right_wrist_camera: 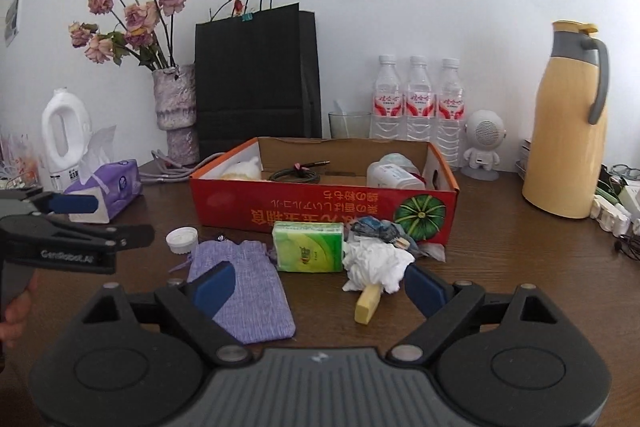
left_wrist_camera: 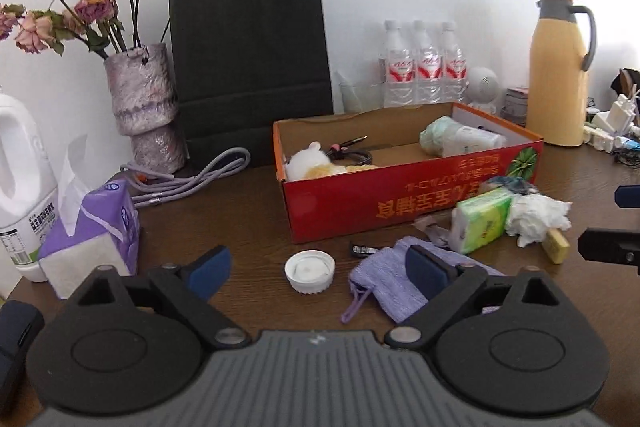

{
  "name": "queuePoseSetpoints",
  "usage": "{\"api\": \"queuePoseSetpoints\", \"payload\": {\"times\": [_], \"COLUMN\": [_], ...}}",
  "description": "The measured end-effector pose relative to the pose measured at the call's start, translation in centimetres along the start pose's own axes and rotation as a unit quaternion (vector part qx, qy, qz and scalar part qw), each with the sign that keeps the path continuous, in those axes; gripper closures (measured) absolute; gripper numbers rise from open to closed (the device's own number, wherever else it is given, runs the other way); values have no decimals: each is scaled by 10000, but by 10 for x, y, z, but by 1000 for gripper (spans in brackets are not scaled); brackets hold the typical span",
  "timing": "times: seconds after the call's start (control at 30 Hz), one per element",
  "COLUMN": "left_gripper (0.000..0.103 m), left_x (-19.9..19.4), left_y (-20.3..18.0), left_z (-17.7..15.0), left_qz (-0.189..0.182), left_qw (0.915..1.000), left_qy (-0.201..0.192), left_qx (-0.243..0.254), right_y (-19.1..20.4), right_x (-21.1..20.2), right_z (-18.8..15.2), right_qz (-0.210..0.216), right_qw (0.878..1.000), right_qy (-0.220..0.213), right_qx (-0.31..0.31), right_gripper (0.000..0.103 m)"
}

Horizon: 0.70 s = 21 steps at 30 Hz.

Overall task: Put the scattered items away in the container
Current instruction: 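Withdraw both open tools from the box, then grasp the white bottle cap on the desk with the left tool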

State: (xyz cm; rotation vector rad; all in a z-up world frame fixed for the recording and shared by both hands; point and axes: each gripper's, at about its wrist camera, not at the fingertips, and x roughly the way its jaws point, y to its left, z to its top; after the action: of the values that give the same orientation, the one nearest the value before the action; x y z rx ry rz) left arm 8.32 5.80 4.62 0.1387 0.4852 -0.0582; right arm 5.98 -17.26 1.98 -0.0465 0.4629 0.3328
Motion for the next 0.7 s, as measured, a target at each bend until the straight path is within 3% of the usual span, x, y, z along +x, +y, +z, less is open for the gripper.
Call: {"api": "queuePoseSetpoints", "payload": {"times": [0.03, 0.2, 0.3, 0.4, 0.53, 0.7], "left_gripper": [22, 23, 23, 26, 57, 62], "left_x": [15, 59, 65, 70, 77, 76], "left_y": [4, 24, 25, 23, 21, 22], "left_z": [2, 0, -4, -6, -9, -8], "left_qz": [-10, -129, -242, -385, -378, -329], "left_qw": [9999, 9967, 9967, 9965, 9954, 9951], "left_qy": [134, 545, 590, 608, 793, 829], "left_qx": [-82, -592, -502, -422, -378, -426], "right_y": [4, 12, 13, 14, 21, 18], "right_x": [12, 59, 75, 76, 77, 86], "right_z": [4, 23, 29, 29, 26, 21], "right_qz": [-3, -16, -163, 0, -22, -128], "right_qw": [10000, 9999, 9998, 9999, 9997, 9997], "right_qy": [49, 135, 147, -31, -80, 102], "right_qx": [-17, 9, -34, -113, -228, -176], "right_gripper": [13, 14, 18, 19, 20, 20]}}
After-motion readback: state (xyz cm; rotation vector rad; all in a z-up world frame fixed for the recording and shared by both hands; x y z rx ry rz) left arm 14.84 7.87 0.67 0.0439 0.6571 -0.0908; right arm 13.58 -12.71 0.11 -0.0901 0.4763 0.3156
